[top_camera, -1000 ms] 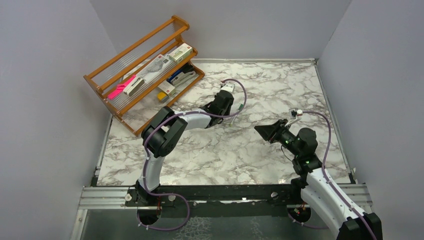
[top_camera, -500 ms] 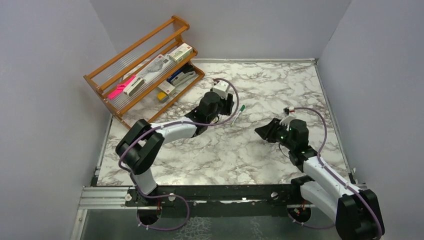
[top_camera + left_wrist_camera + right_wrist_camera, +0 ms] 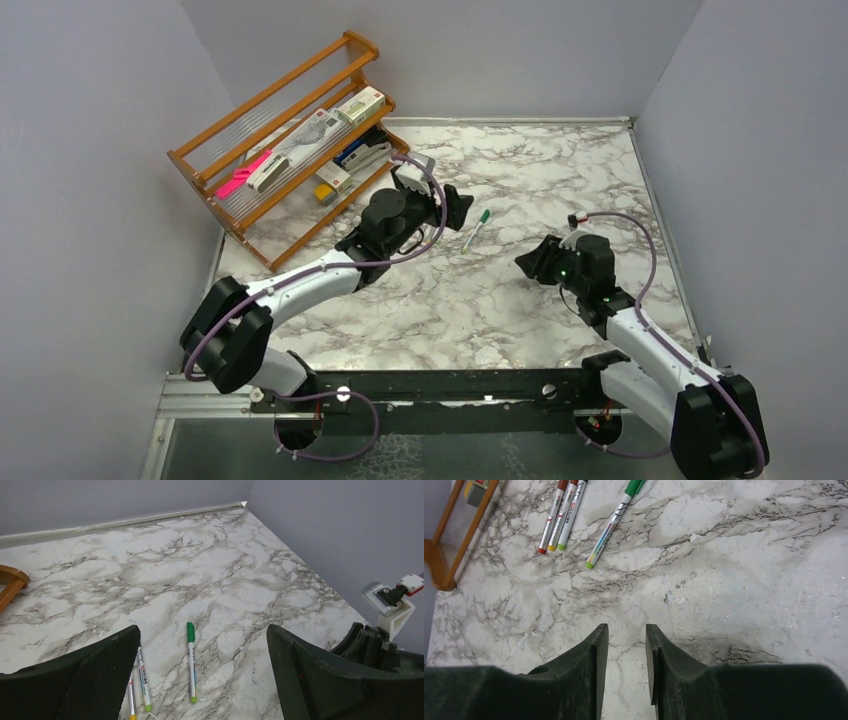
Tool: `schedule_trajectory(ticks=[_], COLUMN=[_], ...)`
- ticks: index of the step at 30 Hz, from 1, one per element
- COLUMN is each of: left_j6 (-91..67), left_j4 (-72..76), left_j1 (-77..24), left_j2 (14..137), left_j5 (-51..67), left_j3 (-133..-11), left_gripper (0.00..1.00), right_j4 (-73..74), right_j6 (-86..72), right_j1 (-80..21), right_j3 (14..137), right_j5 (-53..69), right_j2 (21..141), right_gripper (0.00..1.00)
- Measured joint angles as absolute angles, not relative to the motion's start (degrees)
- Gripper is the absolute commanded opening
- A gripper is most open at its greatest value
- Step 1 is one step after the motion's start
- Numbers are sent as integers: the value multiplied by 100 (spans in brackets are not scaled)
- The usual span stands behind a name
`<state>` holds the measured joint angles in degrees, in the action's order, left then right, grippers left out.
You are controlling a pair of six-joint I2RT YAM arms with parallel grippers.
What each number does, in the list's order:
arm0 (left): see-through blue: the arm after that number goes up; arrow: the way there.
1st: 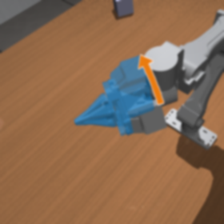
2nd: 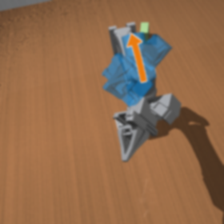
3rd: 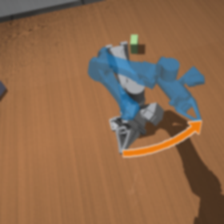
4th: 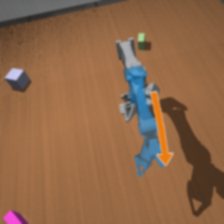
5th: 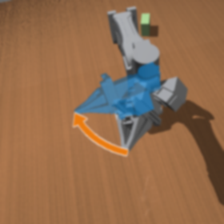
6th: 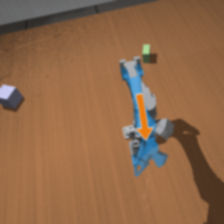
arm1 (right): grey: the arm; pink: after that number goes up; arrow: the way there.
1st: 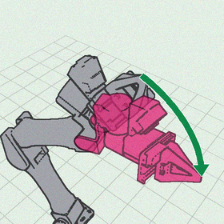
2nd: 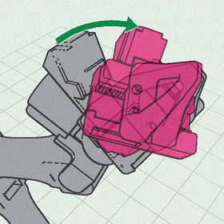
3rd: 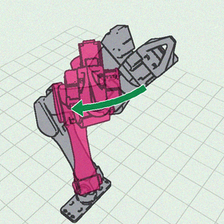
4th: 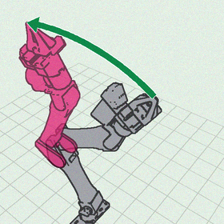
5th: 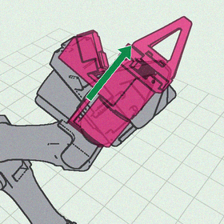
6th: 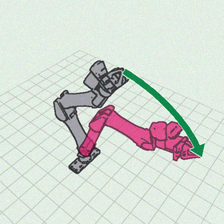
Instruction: Insert the pens into the pen caps
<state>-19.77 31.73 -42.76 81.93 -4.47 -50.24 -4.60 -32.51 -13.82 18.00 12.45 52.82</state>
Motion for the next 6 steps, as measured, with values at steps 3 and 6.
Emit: schedule_trajectory(ticks=[3,6], left_j6=[-1957,-1922], left_j4=[3190,3199], left_j1=[-4276,-4276], left_j2=[8093,8093], left_j5=[-458,-528], left_j3=[-4895,-4810], left_gripper=[98,98], right_j4=[-399,-333], right_j6=[-3205,-3127], right_j1=[-1382,-1382], right_j3=[1868,1890], right_j5=[1188,1155], right_j2=[5282,5273], right_gripper=[34,34])
